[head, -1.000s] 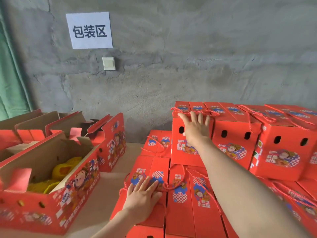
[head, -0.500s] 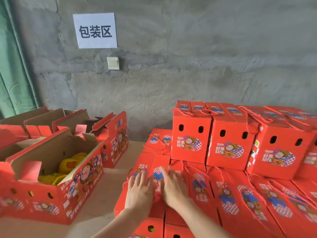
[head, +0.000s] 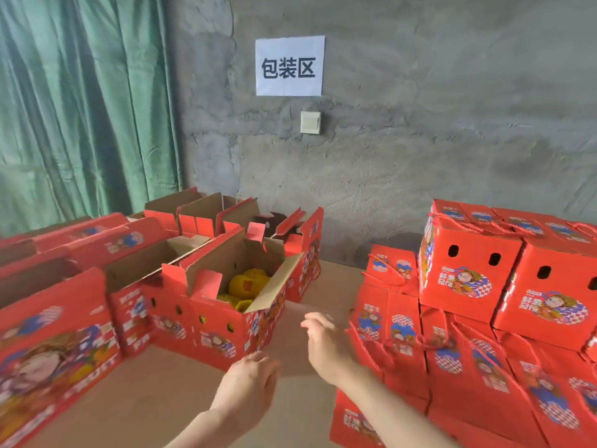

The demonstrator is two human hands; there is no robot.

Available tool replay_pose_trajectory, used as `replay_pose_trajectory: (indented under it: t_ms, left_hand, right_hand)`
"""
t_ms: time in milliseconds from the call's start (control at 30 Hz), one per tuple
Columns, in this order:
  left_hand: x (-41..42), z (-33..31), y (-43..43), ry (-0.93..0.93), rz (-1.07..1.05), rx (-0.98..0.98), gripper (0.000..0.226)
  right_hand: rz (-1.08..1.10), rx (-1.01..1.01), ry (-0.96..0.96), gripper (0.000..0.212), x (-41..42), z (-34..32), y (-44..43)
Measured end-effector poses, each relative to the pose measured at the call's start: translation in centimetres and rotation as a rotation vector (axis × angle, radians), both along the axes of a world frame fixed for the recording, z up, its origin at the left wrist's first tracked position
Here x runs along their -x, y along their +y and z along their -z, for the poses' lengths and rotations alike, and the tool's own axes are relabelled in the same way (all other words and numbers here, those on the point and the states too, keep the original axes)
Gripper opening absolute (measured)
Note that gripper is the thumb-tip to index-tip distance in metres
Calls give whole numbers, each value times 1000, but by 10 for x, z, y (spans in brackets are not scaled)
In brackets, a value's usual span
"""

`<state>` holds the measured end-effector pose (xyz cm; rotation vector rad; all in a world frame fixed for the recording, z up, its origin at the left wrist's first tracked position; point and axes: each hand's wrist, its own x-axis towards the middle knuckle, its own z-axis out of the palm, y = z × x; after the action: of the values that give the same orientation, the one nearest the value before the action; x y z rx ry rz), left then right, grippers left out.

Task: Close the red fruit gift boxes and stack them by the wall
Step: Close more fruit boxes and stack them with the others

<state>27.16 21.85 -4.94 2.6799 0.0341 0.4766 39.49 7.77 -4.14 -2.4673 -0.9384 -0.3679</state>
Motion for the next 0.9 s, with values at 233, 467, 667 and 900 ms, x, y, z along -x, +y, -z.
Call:
replay_pose_trajectory:
  t_ms: [233, 467, 667, 900]
  left_hand:
    - [48, 7, 105, 94, -184, 41, 22]
    - [60, 2, 158, 95, -213, 84, 23]
    - [79, 4, 176, 164, -181, 51, 24]
    - [77, 2, 191, 125, -199, 35, 27]
  right_hand:
    - [-12, -54, 474, 70, 15, 31, 161]
    - [116, -31, 338, 49, -11, 20, 181]
    - [172, -11, 253, 58, -9, 40, 182]
    - [323, 95, 154, 73, 14, 35, 217]
